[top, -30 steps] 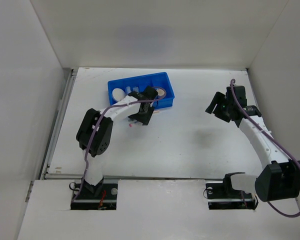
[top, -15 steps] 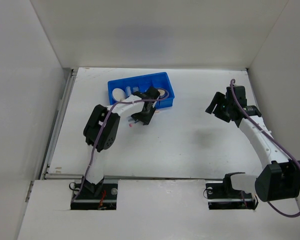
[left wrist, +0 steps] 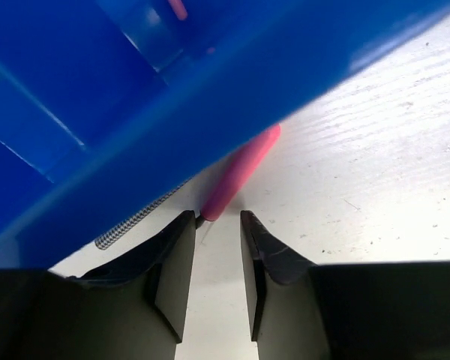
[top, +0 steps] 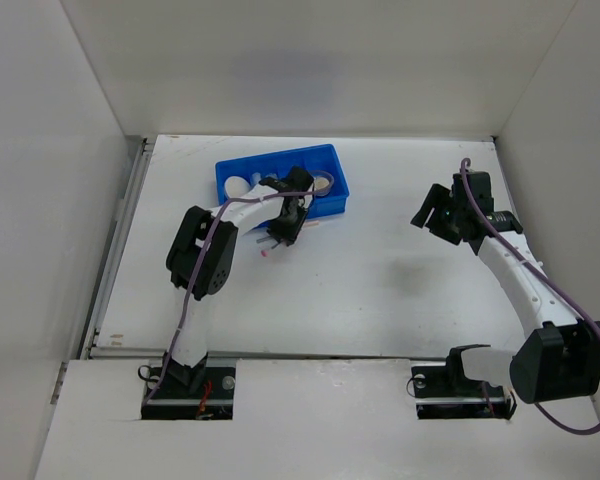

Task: Organize the makeup

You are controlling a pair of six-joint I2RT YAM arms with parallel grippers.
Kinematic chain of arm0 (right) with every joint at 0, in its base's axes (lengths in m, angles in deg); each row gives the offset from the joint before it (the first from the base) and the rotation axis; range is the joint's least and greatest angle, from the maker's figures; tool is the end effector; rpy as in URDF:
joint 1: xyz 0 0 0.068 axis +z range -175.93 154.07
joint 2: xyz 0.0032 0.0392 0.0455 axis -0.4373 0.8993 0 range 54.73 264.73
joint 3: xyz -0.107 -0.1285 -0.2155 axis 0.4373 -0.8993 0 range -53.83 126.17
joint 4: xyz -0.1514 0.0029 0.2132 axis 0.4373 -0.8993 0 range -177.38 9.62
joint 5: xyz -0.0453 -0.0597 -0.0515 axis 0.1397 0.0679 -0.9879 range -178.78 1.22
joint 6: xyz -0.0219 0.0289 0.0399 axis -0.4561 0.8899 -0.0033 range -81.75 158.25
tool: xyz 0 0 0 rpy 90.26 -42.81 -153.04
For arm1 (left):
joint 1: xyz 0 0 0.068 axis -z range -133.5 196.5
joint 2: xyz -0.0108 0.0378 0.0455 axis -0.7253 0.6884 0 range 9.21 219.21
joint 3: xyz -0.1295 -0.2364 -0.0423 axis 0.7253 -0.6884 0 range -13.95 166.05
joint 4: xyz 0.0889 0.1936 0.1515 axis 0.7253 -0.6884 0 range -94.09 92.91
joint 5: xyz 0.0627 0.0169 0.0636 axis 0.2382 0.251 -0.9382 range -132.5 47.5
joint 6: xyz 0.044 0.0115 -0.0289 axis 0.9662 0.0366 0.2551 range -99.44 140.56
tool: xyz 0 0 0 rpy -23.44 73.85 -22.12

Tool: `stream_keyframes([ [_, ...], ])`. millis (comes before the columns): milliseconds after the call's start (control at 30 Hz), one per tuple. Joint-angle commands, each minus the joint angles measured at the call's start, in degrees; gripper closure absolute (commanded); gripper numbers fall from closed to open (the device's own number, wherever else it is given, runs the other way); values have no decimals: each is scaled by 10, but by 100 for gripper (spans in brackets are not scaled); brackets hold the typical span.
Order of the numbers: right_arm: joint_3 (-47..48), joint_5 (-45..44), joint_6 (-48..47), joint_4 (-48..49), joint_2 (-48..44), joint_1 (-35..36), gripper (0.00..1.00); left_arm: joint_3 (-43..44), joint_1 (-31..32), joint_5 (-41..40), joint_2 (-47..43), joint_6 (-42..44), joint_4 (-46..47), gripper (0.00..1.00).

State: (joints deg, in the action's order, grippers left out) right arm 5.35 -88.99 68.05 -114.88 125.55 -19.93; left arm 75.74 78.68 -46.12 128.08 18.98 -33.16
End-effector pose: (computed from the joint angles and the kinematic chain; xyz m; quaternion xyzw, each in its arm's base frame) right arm 0.2599 0.0272 0.2931 0.1919 0.9076 0.1131 0.3559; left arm 0.3705 -0.2305 0.1782 0.2511 0.9435 -0.0327 0.2139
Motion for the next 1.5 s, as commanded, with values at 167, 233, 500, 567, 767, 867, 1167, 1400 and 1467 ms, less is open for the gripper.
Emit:
stream_keyframes([
  [167,9,-11,3,3,-13,-3,29,-22,2,56,-9,4,-3,75],
  [233,9,-6,3,3,-13,-3,29,-22,7,68,-9,4,-3,79],
  [500,9,-6,3,3,-13,-3,29,-28,43,84,-14,4,-20,94],
  [567,9,-6,3,3,-18,-3,29,-28,60,85,-26,4,-37,100],
  [767,3,-6,3,3,-29,-3,29,0,83,85,-116,-1,-65,100],
  [867,3,-6,3,3,-29,-3,29,72,83,50,-133,-16,-79,100],
  [1167,20,-16,-3,-14,-29,-3,29,364,10,14,14,-112,-131,100],
  [1400,26,-23,-8,-19,-17,-3,29,467,-47,-10,118,-233,-112,100],
  [1467,31,-28,-8,-19,-11,-3,29,476,-52,-10,136,-251,-92,100],
])
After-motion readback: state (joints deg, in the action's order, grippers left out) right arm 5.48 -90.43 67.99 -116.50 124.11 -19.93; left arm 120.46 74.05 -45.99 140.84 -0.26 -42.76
